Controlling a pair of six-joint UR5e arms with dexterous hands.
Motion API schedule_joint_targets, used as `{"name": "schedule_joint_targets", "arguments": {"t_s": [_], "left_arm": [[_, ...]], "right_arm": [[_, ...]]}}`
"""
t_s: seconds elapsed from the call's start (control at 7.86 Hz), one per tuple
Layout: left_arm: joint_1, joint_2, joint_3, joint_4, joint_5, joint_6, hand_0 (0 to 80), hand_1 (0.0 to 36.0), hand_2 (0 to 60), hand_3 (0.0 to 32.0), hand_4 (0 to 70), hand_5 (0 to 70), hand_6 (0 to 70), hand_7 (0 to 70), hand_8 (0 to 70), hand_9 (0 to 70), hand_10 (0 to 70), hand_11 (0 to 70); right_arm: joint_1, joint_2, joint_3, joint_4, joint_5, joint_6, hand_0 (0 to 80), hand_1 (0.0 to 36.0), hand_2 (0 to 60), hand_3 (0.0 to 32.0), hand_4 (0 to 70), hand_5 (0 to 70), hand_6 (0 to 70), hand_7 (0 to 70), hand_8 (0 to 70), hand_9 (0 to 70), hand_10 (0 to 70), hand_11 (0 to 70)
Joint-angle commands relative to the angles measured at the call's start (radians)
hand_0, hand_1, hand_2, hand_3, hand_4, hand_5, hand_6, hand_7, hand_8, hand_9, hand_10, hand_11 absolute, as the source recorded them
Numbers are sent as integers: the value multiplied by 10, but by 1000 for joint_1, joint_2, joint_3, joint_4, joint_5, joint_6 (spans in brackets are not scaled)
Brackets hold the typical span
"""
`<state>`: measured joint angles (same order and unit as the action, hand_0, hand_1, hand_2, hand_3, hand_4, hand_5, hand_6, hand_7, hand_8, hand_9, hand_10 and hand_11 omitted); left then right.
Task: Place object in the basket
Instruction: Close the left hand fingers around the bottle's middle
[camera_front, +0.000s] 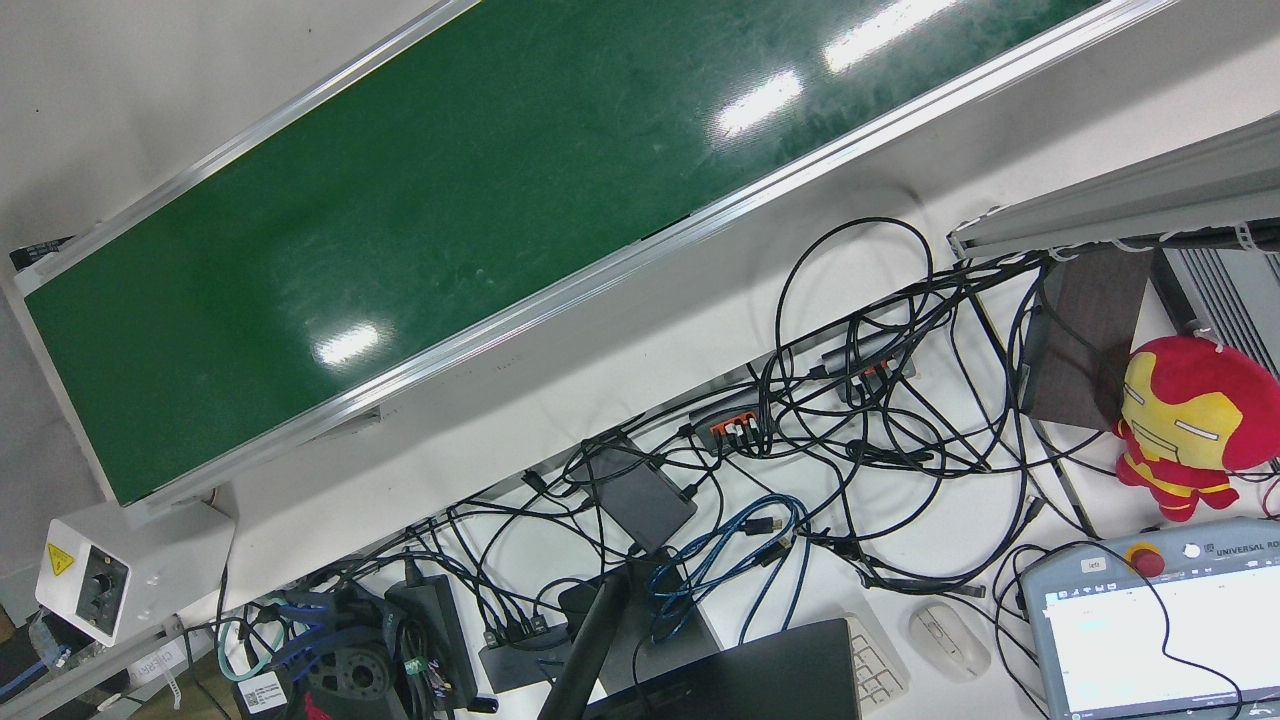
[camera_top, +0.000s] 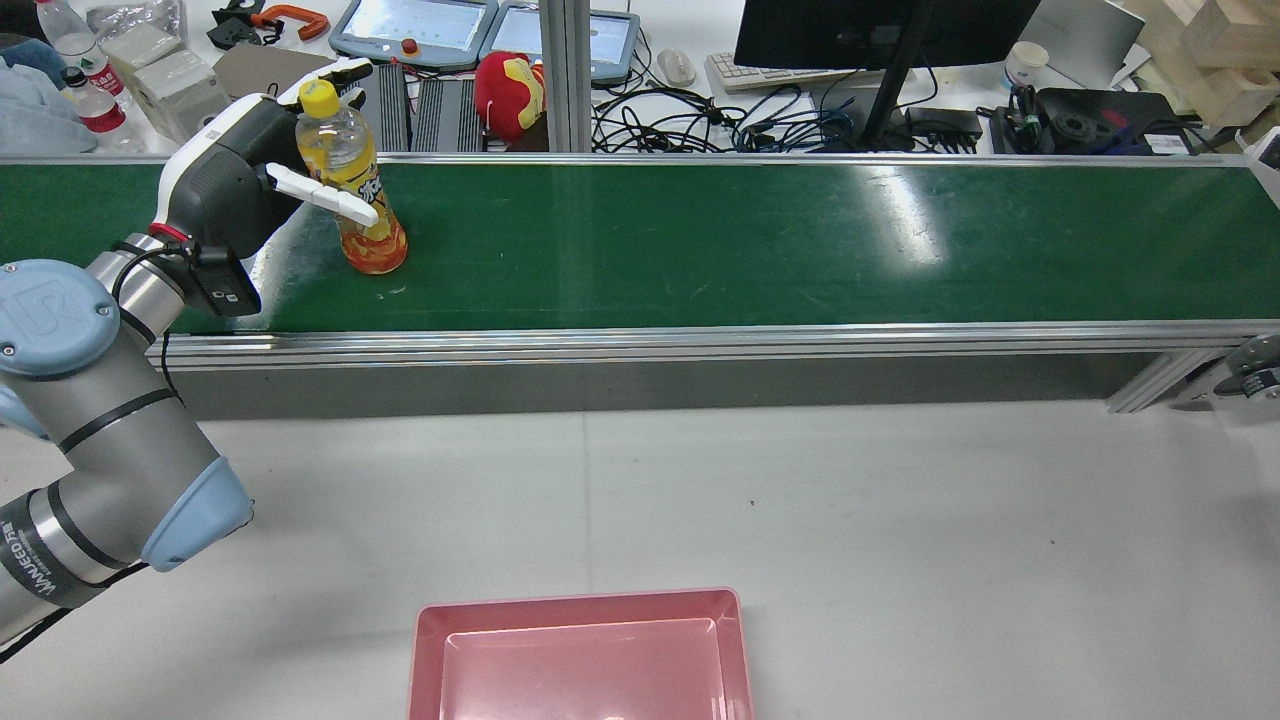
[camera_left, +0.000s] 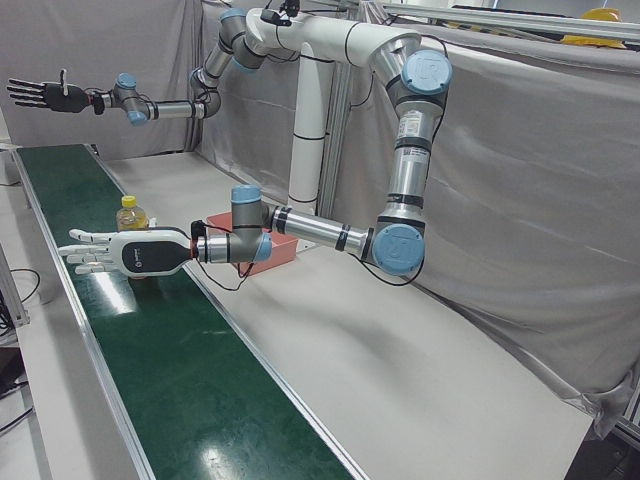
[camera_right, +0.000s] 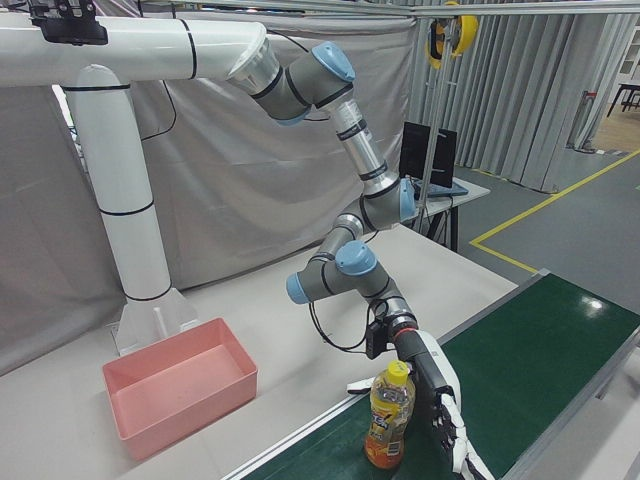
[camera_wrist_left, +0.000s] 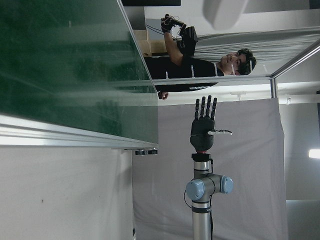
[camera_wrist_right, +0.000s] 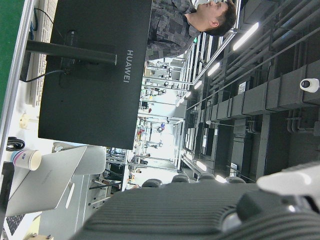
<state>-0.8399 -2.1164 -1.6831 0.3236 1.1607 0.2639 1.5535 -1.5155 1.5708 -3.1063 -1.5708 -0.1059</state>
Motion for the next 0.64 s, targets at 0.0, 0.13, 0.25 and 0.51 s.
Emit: {"name": "schedule_joint_targets", "arguments": {"t_s": [0.0,0.13,0.25,0.51], "left_arm": [[25,-4,-7,6,-3,-2,588,299,378,0,110,411,0,4,115,149,67,126],[25,-10,-13,8,-4,-3,500,360,600,0,314,568,37,70,200,268,202,321],[25,-43,-20,56,-4,-5,566,360,600,0,568,561,84,121,287,386,322,483],[27,-57,-15,66,-4,-8,800,360,600,0,700,700,700,680,700,700,700,700]], "right_arm": [[0,0,0,0,0,0,0,0,0,0,0,0,0,0,0,0,0,0],[0,0,0,1,-2,0,0,0,0,0,0,0,0,0,0,0,0,0],[0,0,0,1,0,0,0,0,0,0,0,0,0,0,0,0,0,0],[0,0,0,0,0,0,0,0,0,0,0,0,0,0,0,0,0,0]]}}
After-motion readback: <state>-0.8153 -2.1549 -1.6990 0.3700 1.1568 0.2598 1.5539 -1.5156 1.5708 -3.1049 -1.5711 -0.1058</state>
